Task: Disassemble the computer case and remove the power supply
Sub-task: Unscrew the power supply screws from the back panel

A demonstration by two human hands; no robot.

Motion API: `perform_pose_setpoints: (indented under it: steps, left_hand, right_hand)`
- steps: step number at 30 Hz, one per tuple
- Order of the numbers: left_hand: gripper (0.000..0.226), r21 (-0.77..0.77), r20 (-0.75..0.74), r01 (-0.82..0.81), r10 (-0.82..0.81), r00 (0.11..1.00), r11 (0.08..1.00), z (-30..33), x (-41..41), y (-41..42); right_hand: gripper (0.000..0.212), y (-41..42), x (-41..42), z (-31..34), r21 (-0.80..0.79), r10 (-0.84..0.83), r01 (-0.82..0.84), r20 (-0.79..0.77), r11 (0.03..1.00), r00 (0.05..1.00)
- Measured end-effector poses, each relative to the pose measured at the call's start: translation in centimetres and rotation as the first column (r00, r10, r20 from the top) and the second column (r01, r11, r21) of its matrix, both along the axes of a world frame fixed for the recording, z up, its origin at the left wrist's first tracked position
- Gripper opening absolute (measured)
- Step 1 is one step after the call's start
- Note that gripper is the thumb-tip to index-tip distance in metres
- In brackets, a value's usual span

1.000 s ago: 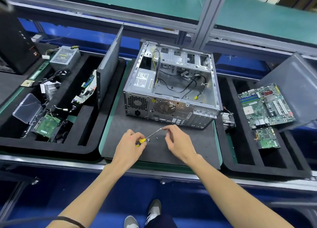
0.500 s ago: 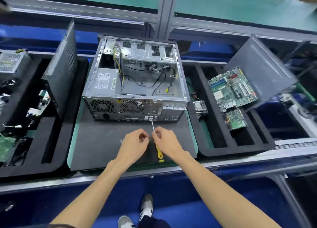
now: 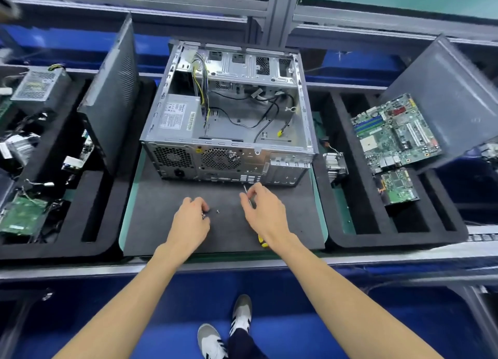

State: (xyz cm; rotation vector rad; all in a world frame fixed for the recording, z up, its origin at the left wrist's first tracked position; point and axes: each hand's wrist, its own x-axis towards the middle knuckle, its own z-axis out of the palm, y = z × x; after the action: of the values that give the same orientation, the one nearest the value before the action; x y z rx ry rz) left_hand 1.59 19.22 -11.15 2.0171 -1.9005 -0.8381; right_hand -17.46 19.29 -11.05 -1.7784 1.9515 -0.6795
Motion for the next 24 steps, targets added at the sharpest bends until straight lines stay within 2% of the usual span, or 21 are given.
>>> perform_pose_setpoints:
  steps: [3,7,11,14,17,20,24]
  left_hand:
    - [0.012,-0.006,0.074,0.024,-0.023,0.997,1.0,0.3,-0.2,-0.4]
    - [0.008,0.024,0.197,0.045,-0.048,0.979,0.999,0.6,-1.0,-1.2]
    - [0.015,0.072,0.307,0.046,-0.066,0.949,0.996,1.2,-1.8,-2.1]
    - [0.016,0.057,0.312,0.029,-0.046,0.949,0.998,1.1,-2.0,-2.2]
    - [0.016,0.023,0.244,-0.021,0.015,0.97,1.0,1.0,-1.7,-2.0]
    - [0.016,0.053,0.074,-0.145,0.141,0.987,0.988,1.4,-1.0,-2.2]
    - [0.012,0.154,-0.124,-0.257,0.277,0.953,0.954,2.2,-0.1,-2.3]
  right_hand:
    - [0.023,0.0,1.2,0.5,0.044,-0.043,0.032,0.26,0.999,0.965]
    - [0.02,0.3,3.2,1.1,0.228,-0.172,0.037,0.606,0.973,0.777]
    - [0.032,0.7,4.6,1.7,0.389,-0.337,0.035,0.747,0.921,0.573]
    - [0.04,0.7,4.6,2.2,0.502,-0.499,0.093,0.787,0.86,0.362]
    - [0.042,0.9,4.2,2.3,0.567,-0.573,0.094,0.793,0.819,0.205]
    - [0.045,1.1,4.0,2.2,0.588,-0.593,0.075,0.802,0.805,0.074]
    - [0.045,0.7,3.9,2.1,0.617,-0.616,0.067,0.787,0.784,-0.039]
